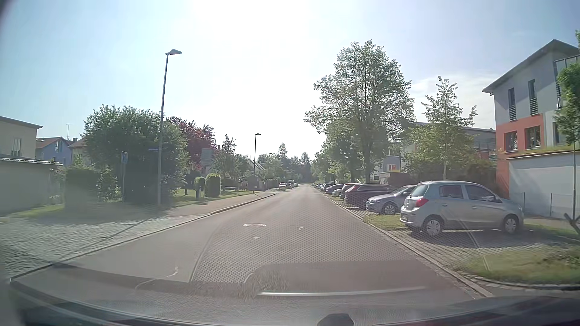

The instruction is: Follow the waypoints while adhering to traffic rules and regulations

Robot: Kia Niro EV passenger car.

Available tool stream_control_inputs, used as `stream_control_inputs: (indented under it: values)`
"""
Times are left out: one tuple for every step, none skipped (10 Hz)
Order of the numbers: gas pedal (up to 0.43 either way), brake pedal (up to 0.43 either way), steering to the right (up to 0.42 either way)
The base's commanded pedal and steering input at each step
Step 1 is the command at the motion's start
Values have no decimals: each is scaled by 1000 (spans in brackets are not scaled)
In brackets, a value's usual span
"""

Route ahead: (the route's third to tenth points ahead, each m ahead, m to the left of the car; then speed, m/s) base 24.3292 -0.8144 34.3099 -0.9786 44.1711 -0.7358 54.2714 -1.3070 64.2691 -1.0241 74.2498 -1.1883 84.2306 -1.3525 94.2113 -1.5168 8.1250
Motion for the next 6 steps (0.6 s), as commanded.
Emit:
stream_control_inputs:
  values:
    - [0,0,-1]
    - [0,0,-1]
    - [0,0,0]
    - [20,0,0]
    - [59,0,0]
    - [59,0,0]
